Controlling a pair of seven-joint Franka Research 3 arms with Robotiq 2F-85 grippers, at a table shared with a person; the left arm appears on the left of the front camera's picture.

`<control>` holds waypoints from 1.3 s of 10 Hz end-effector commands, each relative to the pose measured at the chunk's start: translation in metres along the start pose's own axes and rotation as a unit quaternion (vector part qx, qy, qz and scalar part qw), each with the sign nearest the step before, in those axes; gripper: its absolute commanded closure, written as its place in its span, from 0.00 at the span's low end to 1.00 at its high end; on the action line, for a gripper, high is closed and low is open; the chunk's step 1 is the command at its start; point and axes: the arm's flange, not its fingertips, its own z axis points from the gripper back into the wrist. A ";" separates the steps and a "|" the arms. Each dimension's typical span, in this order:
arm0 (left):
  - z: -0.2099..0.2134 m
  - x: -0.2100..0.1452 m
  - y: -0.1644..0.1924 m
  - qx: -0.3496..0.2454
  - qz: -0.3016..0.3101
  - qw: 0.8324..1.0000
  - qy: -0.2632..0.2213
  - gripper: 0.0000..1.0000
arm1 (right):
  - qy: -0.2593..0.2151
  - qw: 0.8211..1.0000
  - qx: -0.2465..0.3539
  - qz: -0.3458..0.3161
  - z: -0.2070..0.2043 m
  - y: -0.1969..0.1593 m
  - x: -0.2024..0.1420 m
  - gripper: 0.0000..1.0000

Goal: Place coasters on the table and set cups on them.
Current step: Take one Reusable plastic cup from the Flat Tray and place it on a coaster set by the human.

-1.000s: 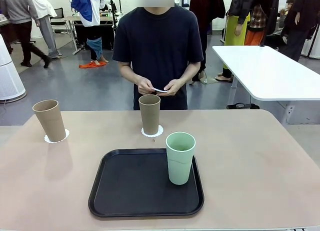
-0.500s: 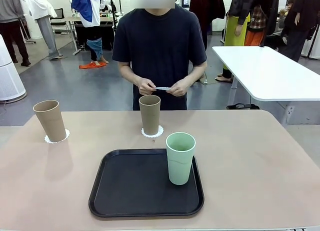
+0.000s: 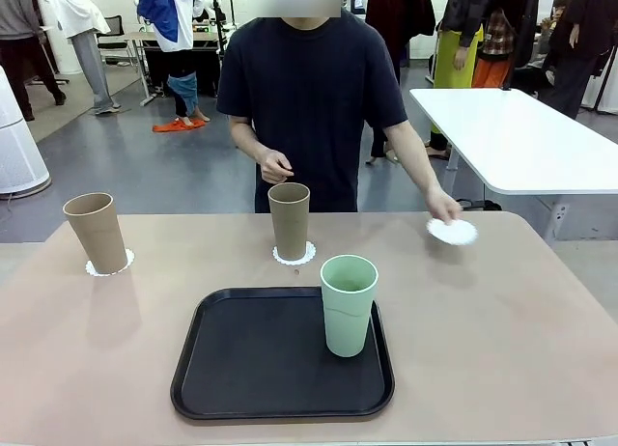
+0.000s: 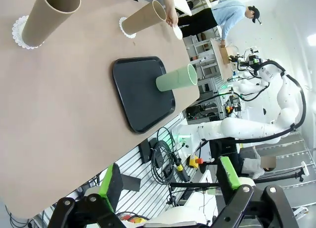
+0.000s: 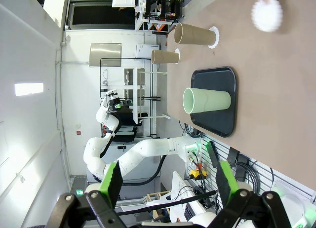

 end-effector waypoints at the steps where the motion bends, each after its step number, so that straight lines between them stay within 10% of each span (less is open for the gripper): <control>1: 0.000 -0.002 -0.002 0.001 -0.001 1.000 -0.003 0.00 | -0.001 1.000 0.002 0.007 -0.001 0.000 0.000 0.00; 13: 0.000 -0.002 -0.002 0.001 -0.001 1.000 -0.003 0.00 | -0.001 1.000 0.002 0.007 -0.001 0.000 0.000 0.00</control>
